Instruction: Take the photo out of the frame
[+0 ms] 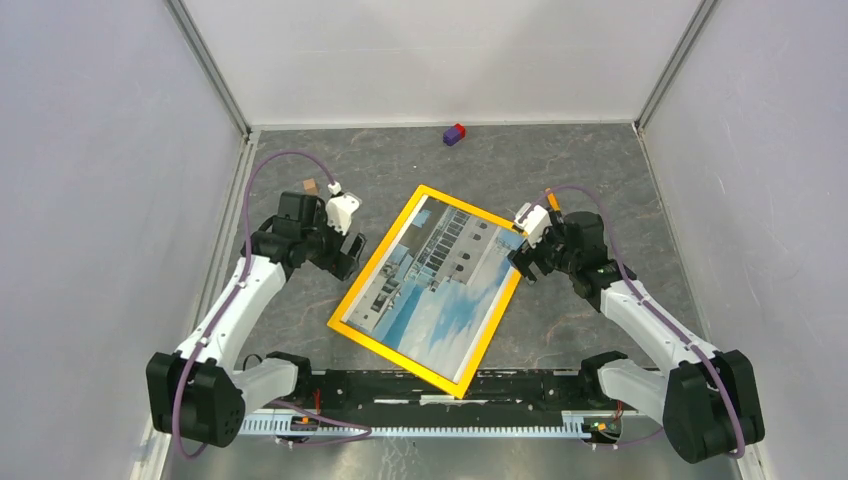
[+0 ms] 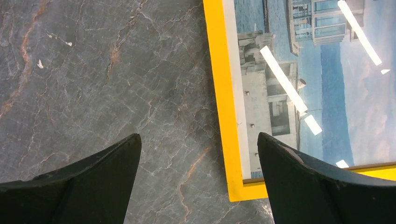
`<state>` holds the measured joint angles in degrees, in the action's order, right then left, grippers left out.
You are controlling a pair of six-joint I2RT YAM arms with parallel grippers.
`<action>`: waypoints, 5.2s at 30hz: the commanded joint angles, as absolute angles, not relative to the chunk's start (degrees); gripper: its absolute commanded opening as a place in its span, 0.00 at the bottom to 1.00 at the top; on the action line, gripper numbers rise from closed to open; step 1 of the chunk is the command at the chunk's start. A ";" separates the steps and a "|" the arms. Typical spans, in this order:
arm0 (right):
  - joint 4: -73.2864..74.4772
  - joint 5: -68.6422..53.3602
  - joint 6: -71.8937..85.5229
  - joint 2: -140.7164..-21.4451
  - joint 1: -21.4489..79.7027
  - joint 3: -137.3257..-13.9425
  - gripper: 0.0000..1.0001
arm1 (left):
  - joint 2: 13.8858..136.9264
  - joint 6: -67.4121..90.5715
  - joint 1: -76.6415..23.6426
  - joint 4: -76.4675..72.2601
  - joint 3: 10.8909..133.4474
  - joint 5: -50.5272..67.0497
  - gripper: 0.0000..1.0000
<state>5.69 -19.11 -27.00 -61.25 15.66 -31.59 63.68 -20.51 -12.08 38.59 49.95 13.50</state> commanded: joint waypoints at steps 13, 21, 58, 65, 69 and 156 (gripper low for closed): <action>11.82 -28.49 -9.24 -68.57 9.71 -33.11 0.98 | 79.50 -22.14 -13.80 35.03 55.98 17.11 1.00; 13.19 -35.50 -8.80 -75.03 6.49 -30.46 0.98 | 85.45 -20.14 -13.80 32.53 56.55 20.96 1.00; -0.10 -39.19 7.94 -125.56 9.82 -86.44 0.98 | 94.89 -23.95 -13.82 34.82 57.68 38.24 1.00; 7.92 -33.44 1.00 -118.87 8.90 -85.35 0.98 | 82.00 -39.97 -13.79 45.03 55.68 23.47 1.00; 12.47 -30.75 -1.40 -115.44 8.53 -83.82 0.98 | 76.47 -54.07 -13.96 50.12 54.23 16.70 1.00; 21.49 -30.67 -8.76 -83.45 3.61 -46.99 0.98 | 102.81 -27.94 -63.13 30.64 63.59 -3.70 0.91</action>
